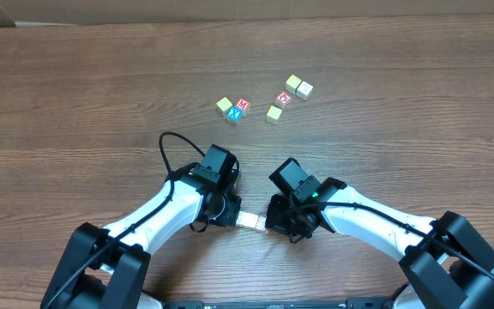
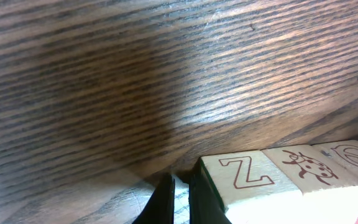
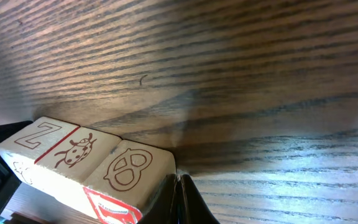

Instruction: Flip 3 blocks

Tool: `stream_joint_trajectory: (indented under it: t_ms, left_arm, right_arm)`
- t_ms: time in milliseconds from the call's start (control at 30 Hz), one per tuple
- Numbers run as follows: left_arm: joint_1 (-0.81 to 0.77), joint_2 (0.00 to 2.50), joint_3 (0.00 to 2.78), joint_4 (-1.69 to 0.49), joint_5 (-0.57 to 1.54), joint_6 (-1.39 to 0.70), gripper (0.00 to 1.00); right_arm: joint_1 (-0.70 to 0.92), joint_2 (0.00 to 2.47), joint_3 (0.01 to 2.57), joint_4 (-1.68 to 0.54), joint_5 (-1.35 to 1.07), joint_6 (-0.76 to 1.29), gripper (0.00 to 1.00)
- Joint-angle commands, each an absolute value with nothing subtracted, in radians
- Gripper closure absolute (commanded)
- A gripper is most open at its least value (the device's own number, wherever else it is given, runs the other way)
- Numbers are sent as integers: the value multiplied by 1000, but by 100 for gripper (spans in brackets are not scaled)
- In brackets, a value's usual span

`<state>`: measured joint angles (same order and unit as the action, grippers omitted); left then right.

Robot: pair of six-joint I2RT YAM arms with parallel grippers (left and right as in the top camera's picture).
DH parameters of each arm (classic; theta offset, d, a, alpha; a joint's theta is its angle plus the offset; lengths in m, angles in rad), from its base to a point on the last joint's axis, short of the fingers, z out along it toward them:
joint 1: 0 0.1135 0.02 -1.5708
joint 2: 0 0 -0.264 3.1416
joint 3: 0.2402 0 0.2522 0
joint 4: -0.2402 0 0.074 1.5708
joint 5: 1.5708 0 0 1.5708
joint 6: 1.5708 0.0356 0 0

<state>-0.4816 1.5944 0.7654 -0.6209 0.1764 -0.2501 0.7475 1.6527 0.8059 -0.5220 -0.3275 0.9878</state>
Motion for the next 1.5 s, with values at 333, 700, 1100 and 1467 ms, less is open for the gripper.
stream_joint_trajectory:
  t_ms: [333, 700, 1100, 1467]
  left_arm:
    - [-485, 1734, 760, -572, 200, -182, 96]
    - [-485, 1734, 760, -567, 150, -107, 96]
    - [-485, 1734, 760, -566, 146, -65, 96]
    - [-485, 1734, 760, -565, 123, -28, 96]
  right_arm:
    - [792, 1658, 815, -505, -372, 1062, 96]
    - [792, 1658, 815, -501, -380, 1134, 96]
    - [792, 1658, 815, -505, -388, 1239, 96]
    - [792, 1658, 815, -502, -390, 1321, 96]
